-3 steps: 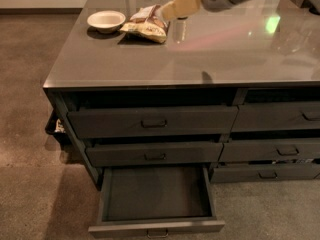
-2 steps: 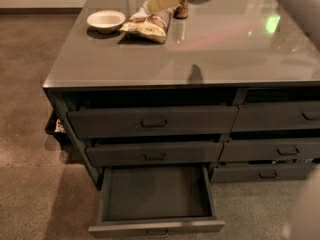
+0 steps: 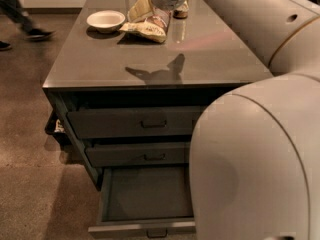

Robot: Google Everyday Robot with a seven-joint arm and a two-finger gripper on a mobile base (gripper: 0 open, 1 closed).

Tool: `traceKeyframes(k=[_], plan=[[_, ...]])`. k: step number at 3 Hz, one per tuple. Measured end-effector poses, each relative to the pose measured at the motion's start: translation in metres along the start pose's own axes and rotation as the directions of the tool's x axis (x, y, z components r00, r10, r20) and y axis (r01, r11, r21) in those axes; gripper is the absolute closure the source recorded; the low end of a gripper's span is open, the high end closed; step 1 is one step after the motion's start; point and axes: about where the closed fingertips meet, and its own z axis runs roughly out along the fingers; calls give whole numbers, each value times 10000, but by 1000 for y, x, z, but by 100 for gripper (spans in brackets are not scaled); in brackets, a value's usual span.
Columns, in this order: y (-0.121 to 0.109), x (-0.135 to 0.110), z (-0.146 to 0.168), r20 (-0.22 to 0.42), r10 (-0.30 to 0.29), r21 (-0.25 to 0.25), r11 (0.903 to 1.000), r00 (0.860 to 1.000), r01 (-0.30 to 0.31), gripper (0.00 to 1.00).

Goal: Place brown chip bag into bottom drawer

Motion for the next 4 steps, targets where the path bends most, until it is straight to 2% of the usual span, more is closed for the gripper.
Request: traceKeyframes(k=[1, 2, 3, 4], plan=[[0, 0, 0, -1, 2, 0, 10000, 10000, -2, 0], [-12, 2, 22, -159, 560, 134, 9984, 9983, -558, 0], [-32, 14, 59, -523, 1416, 119, 9899, 9885, -1412, 0], [-44, 25, 94, -682, 2178, -109, 9756, 9736, -2191, 0]])
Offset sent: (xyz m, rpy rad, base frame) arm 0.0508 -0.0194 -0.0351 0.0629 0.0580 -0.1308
